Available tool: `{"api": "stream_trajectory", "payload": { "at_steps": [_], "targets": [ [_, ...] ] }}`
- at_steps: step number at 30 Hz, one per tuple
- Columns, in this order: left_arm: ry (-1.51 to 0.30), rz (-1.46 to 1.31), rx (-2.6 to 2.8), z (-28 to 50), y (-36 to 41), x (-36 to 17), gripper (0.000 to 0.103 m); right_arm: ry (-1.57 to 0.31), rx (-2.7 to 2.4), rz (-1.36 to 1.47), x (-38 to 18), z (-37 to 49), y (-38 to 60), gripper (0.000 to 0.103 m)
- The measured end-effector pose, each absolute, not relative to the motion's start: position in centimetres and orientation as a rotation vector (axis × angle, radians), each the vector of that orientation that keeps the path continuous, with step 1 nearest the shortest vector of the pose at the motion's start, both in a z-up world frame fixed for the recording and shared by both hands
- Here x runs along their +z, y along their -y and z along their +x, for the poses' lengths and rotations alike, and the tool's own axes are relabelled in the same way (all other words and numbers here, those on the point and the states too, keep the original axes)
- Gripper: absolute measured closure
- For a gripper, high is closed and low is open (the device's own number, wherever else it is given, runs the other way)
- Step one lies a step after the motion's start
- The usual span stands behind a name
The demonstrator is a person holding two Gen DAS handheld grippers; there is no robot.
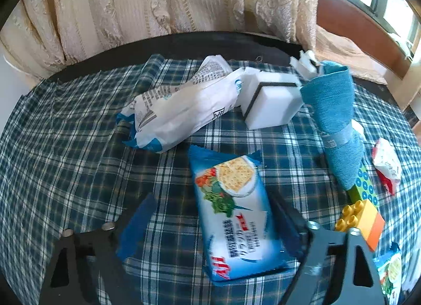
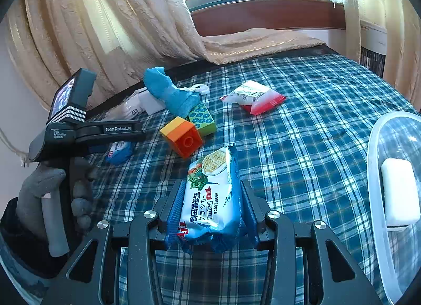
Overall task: Organize objects
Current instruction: 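Grasp the second blue cracker bag with the left gripper and lift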
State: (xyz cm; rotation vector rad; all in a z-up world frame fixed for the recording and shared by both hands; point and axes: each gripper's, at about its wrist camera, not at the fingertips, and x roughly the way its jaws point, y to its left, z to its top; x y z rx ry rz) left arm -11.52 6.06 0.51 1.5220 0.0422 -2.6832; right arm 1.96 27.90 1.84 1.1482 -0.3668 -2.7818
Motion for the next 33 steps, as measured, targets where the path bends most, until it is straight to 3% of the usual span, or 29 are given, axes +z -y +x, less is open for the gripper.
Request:
{"api": "stream_trajectory", "payload": {
  "at_steps": [5, 7, 10, 17, 26, 31, 33],
  "targets": [
    [-0.034, 1.512, -2.728, -11.2, -6.1, 0.8, 0.039, 0.365, -2.785, 1.171, 1.6, 1.8, -28.0, 0.060],
    [-0.057, 1.522, -2.748, -11.2, -5.9, 1.0, 0.051, 0.370, -2.783, 1.187, 1.4, 1.7, -28.0, 0.060],
    [-0.100, 1.546, -2.765, -11.1, -5.5, 1.2, 0.057, 0.380, -2.775, 1.213, 1.1, 1.6, -28.1, 0.060],
    [-0.122, 1.549, -2.781, -10.8, -5.3, 1.6, 0.059, 0.349, -2.782, 1.251, 0.9, 1.3, -27.8, 0.059],
    [-0.116, 1.514, -2.828, -10.0, -5.7, 3.8, 0.059, 0.209, -2.809, 1.289, 0.9, 1.0, -26.3, 0.051],
    [-0.106, 1.498, -2.861, -9.4, -6.1, 4.8, 0.059, 0.141, -2.826, 1.307, 0.9, 0.9, -25.7, 0.052],
    [-0.107, 1.495, -2.870, -9.2, -6.2, 5.0, 0.059, 0.128, -2.837, 1.313, 0.9, 1.0, -25.7, 0.057]
  ]
}}
